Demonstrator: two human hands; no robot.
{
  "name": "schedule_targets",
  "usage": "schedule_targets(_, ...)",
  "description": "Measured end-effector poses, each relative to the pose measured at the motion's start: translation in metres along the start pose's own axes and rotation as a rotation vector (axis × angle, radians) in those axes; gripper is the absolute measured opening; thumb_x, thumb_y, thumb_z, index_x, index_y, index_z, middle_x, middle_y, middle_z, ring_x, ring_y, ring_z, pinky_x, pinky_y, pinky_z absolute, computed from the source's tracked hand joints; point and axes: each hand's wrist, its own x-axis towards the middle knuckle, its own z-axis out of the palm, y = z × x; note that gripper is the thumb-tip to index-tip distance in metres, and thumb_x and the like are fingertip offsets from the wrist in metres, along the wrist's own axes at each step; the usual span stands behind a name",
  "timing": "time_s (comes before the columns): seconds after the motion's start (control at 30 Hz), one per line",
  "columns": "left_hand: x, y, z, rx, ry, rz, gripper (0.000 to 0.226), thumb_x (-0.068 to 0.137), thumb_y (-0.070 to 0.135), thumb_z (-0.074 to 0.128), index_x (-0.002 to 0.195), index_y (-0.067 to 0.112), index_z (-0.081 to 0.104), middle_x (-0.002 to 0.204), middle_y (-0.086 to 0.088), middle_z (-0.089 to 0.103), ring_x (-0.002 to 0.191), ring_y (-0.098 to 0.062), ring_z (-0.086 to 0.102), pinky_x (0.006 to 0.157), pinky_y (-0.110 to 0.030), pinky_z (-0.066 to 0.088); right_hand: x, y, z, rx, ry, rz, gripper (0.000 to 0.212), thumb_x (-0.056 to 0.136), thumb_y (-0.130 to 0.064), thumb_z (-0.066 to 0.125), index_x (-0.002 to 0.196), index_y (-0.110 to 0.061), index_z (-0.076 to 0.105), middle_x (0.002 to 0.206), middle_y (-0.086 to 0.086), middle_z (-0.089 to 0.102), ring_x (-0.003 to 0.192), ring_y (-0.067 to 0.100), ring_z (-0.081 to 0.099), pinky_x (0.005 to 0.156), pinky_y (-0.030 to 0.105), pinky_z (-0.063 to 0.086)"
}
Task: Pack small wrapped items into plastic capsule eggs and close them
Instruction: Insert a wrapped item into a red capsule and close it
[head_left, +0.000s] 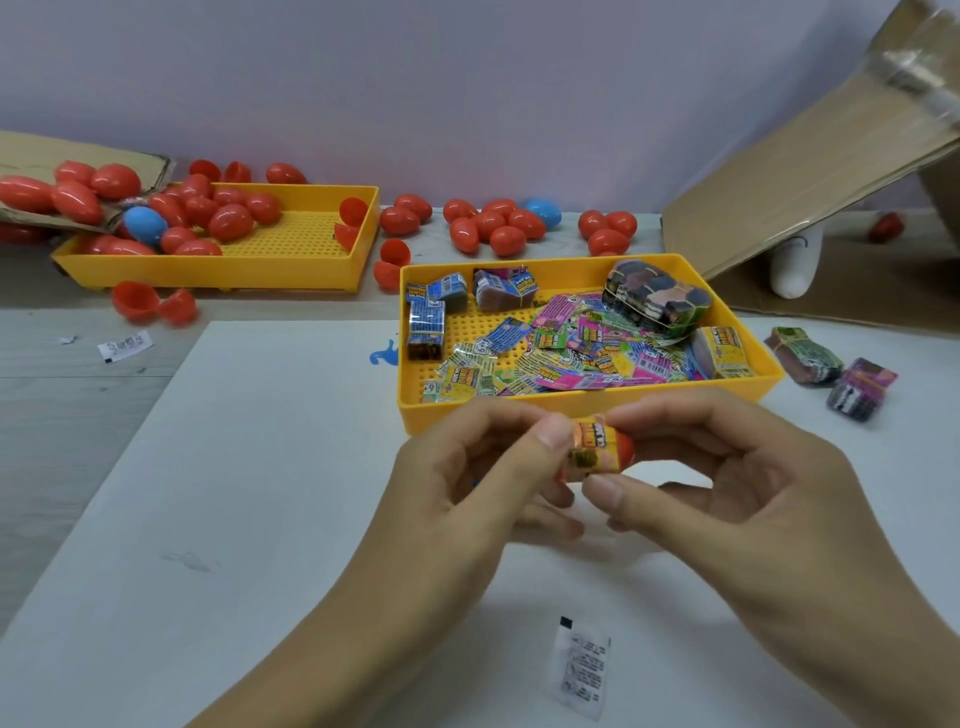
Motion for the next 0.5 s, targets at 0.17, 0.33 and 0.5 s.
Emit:
schedule_targets(0.17, 0.002, 0.002, 0.000, 0.057, 0.032, 0.089, 0.016, 0.078, 0.023, 0.077, 0.092, 0.015, 0.074, 0.085, -0.009, 0.075, 0.074, -0.025, 0.074, 0.065, -0.023, 0.058, 0.000, 0.002, -0.001, -0.012, -0.029, -0.053, 0.034, 0.071, -0.011, 0.077, 0.100, -0.027, 0.072, 0.103, 0.003, 0.074, 0.099, 0.022, 0.070, 0.066, 0.029, 0.060)
schedule_targets(0.33, 0.001, 0.001, -0.003, 0.060, 0.085, 0.136, 0.026, 0.072, 0.015, 0.078, 0.098, 0.015, 0.076, 0.089, -0.009, 0.076, 0.079, -0.025, 0.074, 0.069, -0.023, 0.057, 0.003, -0.005, -0.002, 0.171, 0.026, 0.145, 0.026, 0.076, -0.031, 0.079, 0.099, -0.021, 0.076, 0.091, 0.008, 0.074, 0.081, 0.021, 0.072, 0.053, 0.031, 0.057)
schedule_targets(0.5, 0.001, 0.000, -0.002, 0.038, 0.052, 0.152, 0.036, 0.069, 0.008, 0.080, 0.102, 0.019, 0.076, 0.096, -0.007, 0.075, 0.088, -0.018, 0.073, 0.072, -0.018, 0.056, 0.000, -0.010, 0.001, 0.122, 0.012, 0.153, 0.026, 0.069, -0.032, 0.079, 0.090, -0.017, 0.078, 0.079, 0.013, 0.075, 0.072, 0.025, 0.074, 0.048, 0.029, 0.055)
